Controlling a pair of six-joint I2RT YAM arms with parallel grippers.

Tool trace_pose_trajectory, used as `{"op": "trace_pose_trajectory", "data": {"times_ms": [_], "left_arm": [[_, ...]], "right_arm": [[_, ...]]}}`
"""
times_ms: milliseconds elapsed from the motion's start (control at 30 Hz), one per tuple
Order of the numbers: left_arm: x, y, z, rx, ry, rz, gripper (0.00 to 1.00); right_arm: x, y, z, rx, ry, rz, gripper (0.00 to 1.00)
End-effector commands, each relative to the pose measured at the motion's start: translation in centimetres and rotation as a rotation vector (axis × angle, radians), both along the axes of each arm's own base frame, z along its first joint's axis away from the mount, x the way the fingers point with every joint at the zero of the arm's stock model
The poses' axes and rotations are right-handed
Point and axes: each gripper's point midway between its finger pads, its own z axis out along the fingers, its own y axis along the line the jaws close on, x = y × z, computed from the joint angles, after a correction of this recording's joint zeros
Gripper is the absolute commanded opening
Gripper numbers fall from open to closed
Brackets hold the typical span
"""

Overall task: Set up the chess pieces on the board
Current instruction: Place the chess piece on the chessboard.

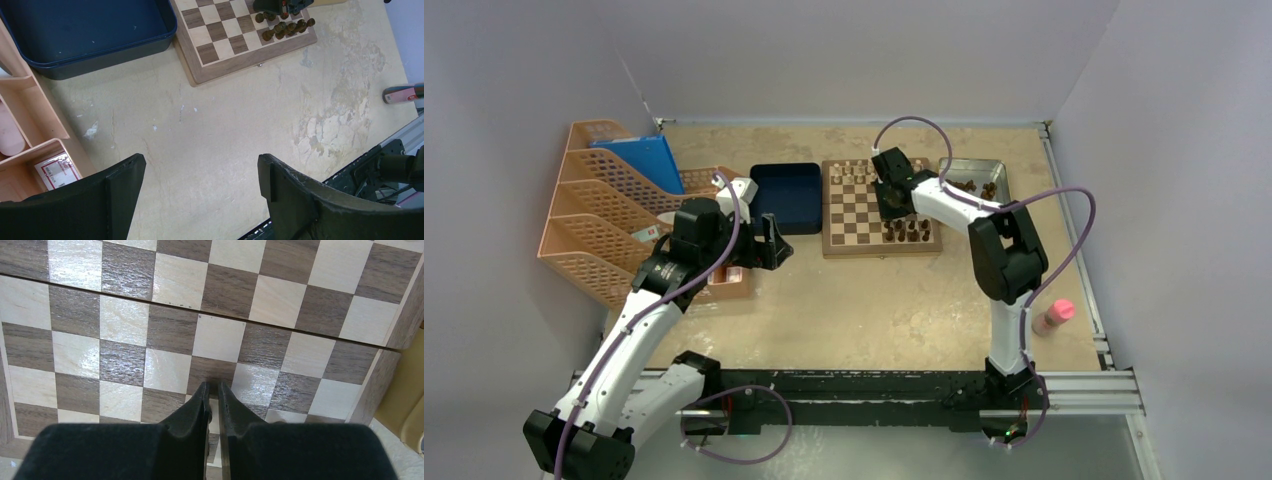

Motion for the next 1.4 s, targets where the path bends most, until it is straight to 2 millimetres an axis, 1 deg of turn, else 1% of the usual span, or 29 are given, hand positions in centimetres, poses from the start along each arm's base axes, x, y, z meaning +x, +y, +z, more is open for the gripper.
{"op": "trace_pose_trajectory", "data": {"times_ms": [0, 200, 333, 600, 700, 833, 967, 1167, 1367], "left_arm": [[0.2, -0.1, 0.5, -0.003, -0.030, 0.001, 0.83], [0.2, -0.1, 0.6, -0.004, -0.032, 0.001, 0.83], [0.2, -0.1, 0.6, -0.004, -0.032, 0.001, 0.83], [0.2, 0.0, 0.6, -0.003, -0.032, 0.002, 0.83], [0.2, 0.0, 0.6, -0.002, -0.033, 0.004, 0.83], [0.2, 0.0, 0.6, -0.002, -0.033, 0.003, 0.83], [0.2, 0.0, 0.6, -0.002, -0.033, 0.004, 0.83], [0.2, 0.0, 0.6, -0.003, -0.034, 0.003, 0.83], [0.2, -0.1, 0.6, -0.003, -0.032, 0.001, 0.83]], "right_arm": [[-0.3, 0.1, 2.4, 0.015, -0.039, 0.013, 0.13], [0.0, 0.1, 2.4, 0.017, -0.043, 0.011, 0.14], [0.7, 0.4, 2.5, 0.022, -0.058, -0.002, 0.15], [2.1, 1.7, 3.9, 0.059, -0.082, 0.004, 0.18], [2.0, 1.9, 3.5, 0.067, -0.071, 0.013, 0.18], [1.7, 1.7, 2.6, 0.057, -0.055, 0.014, 0.18], [1.5, 1.6, 2.2, 0.052, -0.052, 0.018, 0.17], [0.9, 0.8, 1.1, 0.011, -0.024, 0.020, 0.17], [0.2, 0.6, 0.5, 0.001, -0.001, 0.036, 0.17]]}}
